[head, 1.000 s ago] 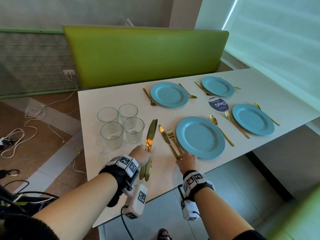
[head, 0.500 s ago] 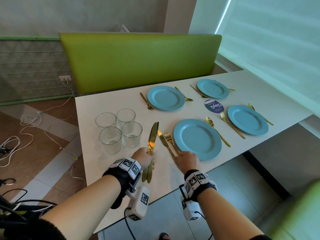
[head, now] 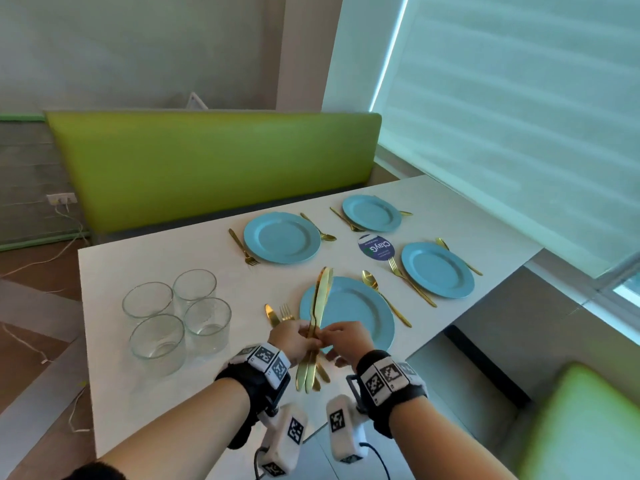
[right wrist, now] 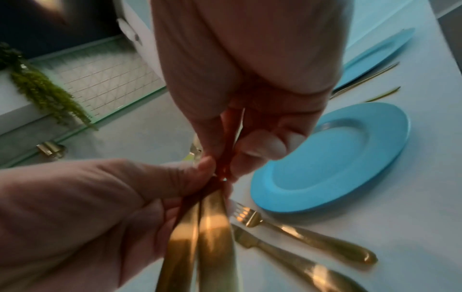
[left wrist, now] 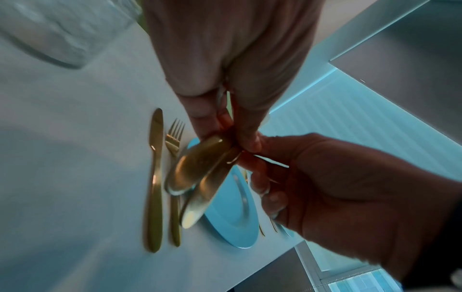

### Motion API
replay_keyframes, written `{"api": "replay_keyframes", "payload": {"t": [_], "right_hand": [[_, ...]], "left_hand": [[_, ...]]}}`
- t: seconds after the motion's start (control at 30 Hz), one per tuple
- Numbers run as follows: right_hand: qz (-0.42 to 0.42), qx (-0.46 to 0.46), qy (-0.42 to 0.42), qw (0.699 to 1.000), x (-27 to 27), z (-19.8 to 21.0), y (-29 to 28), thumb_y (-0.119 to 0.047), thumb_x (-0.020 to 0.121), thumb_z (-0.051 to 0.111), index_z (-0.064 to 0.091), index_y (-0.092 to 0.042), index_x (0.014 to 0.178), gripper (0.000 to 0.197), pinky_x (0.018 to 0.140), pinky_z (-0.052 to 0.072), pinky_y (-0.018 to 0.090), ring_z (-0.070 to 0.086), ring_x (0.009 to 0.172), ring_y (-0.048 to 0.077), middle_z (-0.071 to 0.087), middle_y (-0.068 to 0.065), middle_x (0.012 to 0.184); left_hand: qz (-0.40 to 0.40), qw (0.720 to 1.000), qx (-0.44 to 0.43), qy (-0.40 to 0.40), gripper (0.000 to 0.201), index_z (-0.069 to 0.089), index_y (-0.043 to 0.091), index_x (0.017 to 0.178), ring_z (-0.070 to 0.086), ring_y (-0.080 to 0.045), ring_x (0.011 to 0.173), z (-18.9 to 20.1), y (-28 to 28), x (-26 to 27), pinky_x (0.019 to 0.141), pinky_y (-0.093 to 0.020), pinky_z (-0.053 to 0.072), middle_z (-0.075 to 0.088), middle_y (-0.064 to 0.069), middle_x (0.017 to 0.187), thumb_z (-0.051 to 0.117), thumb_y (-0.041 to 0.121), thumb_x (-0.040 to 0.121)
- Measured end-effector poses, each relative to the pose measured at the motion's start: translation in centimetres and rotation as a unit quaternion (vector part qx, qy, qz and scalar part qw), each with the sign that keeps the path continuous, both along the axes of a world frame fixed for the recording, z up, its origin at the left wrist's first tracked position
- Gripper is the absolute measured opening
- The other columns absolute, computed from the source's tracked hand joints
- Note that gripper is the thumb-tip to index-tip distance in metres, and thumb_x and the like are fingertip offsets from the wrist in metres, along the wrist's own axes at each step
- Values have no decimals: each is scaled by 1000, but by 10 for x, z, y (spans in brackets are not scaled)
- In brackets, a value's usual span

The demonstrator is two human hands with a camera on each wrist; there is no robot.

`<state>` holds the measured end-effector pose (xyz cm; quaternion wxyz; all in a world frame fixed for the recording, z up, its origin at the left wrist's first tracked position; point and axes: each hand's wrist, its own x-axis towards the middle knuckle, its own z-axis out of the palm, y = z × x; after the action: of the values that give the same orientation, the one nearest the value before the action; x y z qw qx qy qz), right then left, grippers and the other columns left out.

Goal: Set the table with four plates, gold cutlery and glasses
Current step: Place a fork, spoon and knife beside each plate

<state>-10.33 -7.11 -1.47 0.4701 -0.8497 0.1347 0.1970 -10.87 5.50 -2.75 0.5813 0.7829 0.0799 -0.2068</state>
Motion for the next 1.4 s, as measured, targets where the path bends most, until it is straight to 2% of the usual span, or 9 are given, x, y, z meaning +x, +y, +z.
{"api": "replay_keyframes", "payload": {"t": [0.2, 0.4, 0.57, 0.7, 0.77, 0.9, 1.0, 1.23, 1.4], "right_hand": [[-18, 34, 0, 999, 49, -9, -32, -23, 88, 63, 61, -17, 66, 23, 42, 38, 18, 49, 52, 9, 56, -2, 61], [-28, 67, -16, 997, 119, -6, -74, -21, 90, 62, 58, -16, 67, 23, 41, 37, 19, 48, 50, 10, 59, -2, 66], [39, -124, -39, 991, 184, -9, -144, -22, 88, 61, 58, -17, 61, 27, 41, 39, 19, 46, 46, 11, 54, -2, 57], [92, -260, -1, 961, 213, -24, -191, -25, 86, 64, 66, -13, 66, 23, 54, 39, 20, 53, 72, 15, 61, -1, 69], [110, -292, 25, 950, 218, -35, -206, -25, 87, 63, 58, -18, 60, 28, 69, 42, 21, 54, 81, 15, 62, 0, 79], [105, -312, 43, 943, 227, -53, -223, -25, 86, 64, 71, -13, 88, 14, 81, 49, 25, 62, 95, 20, 69, 6, 103], [112, -321, 44, 939, 232, -63, -227, -26, 86, 64, 71, -12, 97, 19, 88, 52, 32, 63, 100, 22, 68, 6, 105], [88, -332, 16, 939, 236, -73, -231, -25, 86, 59, 73, -16, 95, 19, 83, 55, 36, 65, 92, 24, 69, 5, 99], [81, -342, 10, 936, 238, -72, -236, -23, 86, 56, 72, -17, 97, 21, 76, 53, 30, 65, 91, 25, 68, 6, 99]], "left_hand": [[-10, 1000, -14, -10, 18, 70, 10, 93, 63, -20, 81, -6, -32, 49, 87, -35, 52, 67, -5, 79, 67, 1, 78], [32, 999, -44, -4, 18, 65, 15, 79, 57, -18, 61, -4, -65, 116, 66, -27, 51, 62, -2, 65, 65, -3, 81], [121, 991, -59, 26, 16, 58, 9, 79, 54, -21, 54, -10, -92, 173, 66, -37, 57, 56, -8, 63, 58, -6, 86], [146, 988, -31, 27, 13, 59, 9, 85, 50, -18, 51, -18, -101, 204, 54, -26, 50, 55, -6, 60, 54, -3, 87], [148, 989, -13, 27, 13, 59, 10, 86, 49, -19, 50, -22, -106, 217, 56, -28, 48, 55, -6, 58, 53, -1, 88], [164, 986, -9, 35, 15, 59, 12, 82, 51, -20, 53, -31, -116, 236, 69, -35, 50, 56, -6, 59, 52, 0, 88], [174, 984, -7, 37, 10, 60, 10, 88, 52, -17, 55, -33, -126, 246, 64, -31, 51, 56, -5, 61, 53, 2, 89], [170, 984, -9, 44, 11, 60, 10, 95, 52, -15, 57, -33, -144, 257, 60, -25, 50, 57, -4, 64, 53, 3, 90], [174, 984, -9, 47, 10, 61, 10, 93, 55, -18, 62, -33, -152, 262, 74, -35, 54, 58, -5, 66, 54, 3, 90]]}}
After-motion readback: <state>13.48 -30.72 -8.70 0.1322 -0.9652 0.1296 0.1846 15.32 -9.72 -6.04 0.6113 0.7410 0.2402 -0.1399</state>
